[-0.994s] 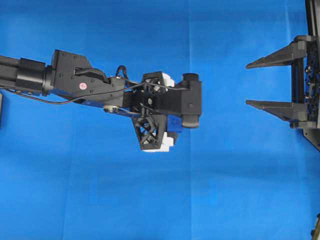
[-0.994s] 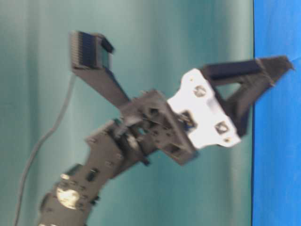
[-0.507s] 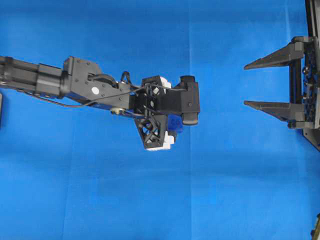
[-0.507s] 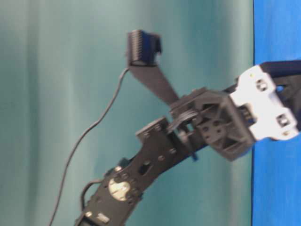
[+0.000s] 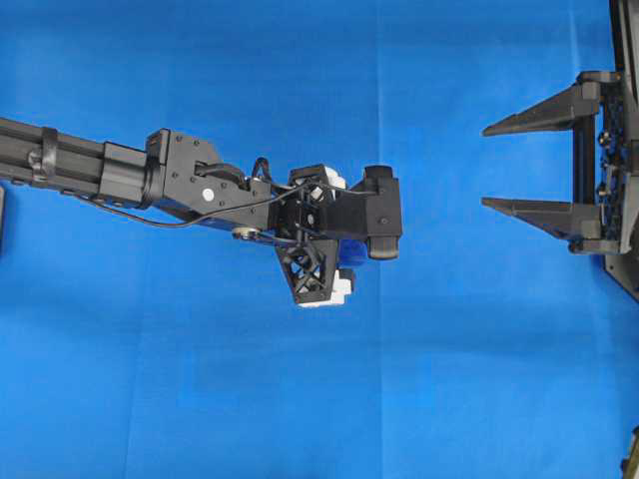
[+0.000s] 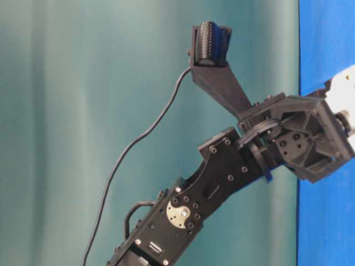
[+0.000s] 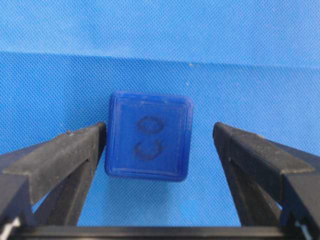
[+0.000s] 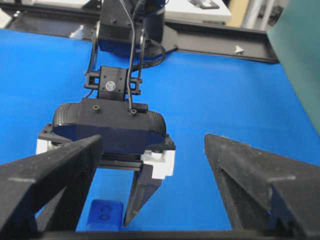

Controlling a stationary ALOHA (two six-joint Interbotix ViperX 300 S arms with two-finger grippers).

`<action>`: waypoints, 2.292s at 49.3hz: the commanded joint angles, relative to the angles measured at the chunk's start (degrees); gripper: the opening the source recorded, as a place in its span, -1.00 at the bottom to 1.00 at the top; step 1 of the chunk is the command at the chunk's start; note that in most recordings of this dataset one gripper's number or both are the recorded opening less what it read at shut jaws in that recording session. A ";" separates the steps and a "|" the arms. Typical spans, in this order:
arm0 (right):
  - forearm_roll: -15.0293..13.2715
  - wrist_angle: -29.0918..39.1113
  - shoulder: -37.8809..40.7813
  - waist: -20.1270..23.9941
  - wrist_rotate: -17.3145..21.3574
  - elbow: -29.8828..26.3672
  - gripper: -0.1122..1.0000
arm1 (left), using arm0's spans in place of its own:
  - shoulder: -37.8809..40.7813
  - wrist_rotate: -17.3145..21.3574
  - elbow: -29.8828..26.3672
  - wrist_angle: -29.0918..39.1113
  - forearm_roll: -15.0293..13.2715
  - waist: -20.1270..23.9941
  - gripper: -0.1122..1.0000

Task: Handover the blue block to the right arm after grasping it with the left arm, then place it in the designated position.
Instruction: 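Lower the left gripper around the blue cube and close on it, then lift the blue cube with the left gripper and rotate it upright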

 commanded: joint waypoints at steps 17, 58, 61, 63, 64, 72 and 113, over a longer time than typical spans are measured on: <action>0.09 -0.26 0.35 0.00 0.09 -1.49 0.90 | -0.62 0.09 -0.79 -0.44 -0.18 0.00 0.80; 0.09 -0.44 0.35 0.00 0.09 -1.67 0.90 | -1.76 0.62 -1.49 3.08 -0.18 -0.18 0.03; 0.09 -0.44 0.35 0.00 0.09 -1.67 0.90 | -3.16 0.62 -1.85 4.83 -0.18 -0.09 0.03; 0.09 -0.35 0.35 0.00 0.09 -1.67 0.90 | -4.31 0.62 -2.02 5.80 -0.18 -0.18 0.03; 0.09 -0.35 0.35 0.00 0.09 -1.76 0.90 | -4.92 0.62 -2.11 6.33 -0.18 -0.18 0.03; 0.09 -0.26 0.35 -0.09 0.09 -1.76 0.90 | -10.63 0.70 -2.46 9.58 -0.18 -0.18 0.03; 0.09 -0.26 0.35 0.00 0.09 -1.76 0.90 | -20.83 3.16 -13.97 24.79 0.70 -0.09 0.03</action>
